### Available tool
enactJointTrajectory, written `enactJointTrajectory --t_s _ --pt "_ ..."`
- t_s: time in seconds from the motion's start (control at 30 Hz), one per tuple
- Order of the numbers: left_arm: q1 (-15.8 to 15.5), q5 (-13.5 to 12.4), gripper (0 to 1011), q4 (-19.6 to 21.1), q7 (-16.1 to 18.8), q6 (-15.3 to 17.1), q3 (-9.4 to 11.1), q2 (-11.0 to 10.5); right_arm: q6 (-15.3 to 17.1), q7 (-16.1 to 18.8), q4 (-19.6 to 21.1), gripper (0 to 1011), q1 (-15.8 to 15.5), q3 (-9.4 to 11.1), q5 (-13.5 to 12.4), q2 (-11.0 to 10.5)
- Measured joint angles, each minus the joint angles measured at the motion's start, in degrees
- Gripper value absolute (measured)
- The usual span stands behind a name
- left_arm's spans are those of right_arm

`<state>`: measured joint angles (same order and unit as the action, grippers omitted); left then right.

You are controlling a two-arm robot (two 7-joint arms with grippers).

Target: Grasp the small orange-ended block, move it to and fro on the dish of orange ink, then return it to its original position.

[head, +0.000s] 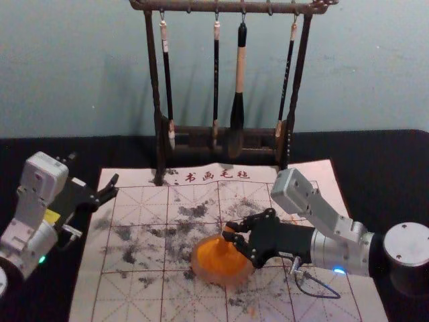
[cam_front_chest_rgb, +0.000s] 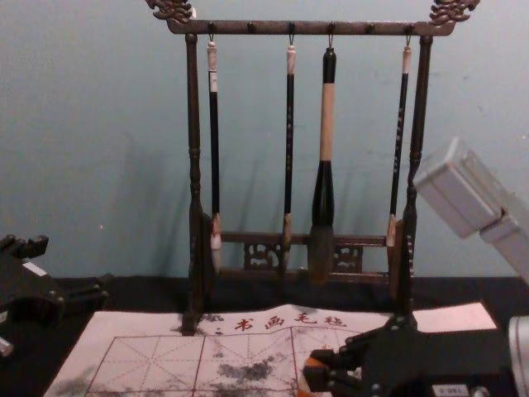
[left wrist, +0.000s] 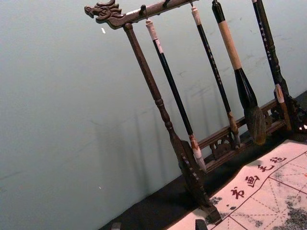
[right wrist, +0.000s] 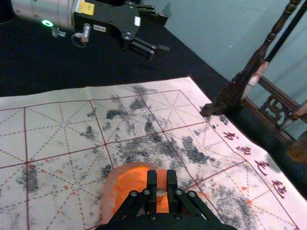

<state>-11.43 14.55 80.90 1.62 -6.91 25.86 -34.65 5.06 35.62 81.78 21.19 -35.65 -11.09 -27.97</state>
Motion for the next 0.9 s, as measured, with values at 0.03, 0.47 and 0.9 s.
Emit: enactJointTrajectory --t_s 0.03,0.47,0.9 --pt "0.0 0.0 1001 0.0 0.0 0.0 0.0 0.0 0.0 -0.1 0.0 92 0.0 0.1 0.0 0.0" --pt "0.0 0.0 1001 0.0 0.0 0.0 0.0 0.0 1.4 -0.2 1.9 92 -1.6 1.9 -1.2 -2.1" --pt "0.0 0.0 1001 0.0 0.0 0.0 0.0 0.0 2.6 0.8 5.6 91 -3.9 2.2 -2.7 -4.5"
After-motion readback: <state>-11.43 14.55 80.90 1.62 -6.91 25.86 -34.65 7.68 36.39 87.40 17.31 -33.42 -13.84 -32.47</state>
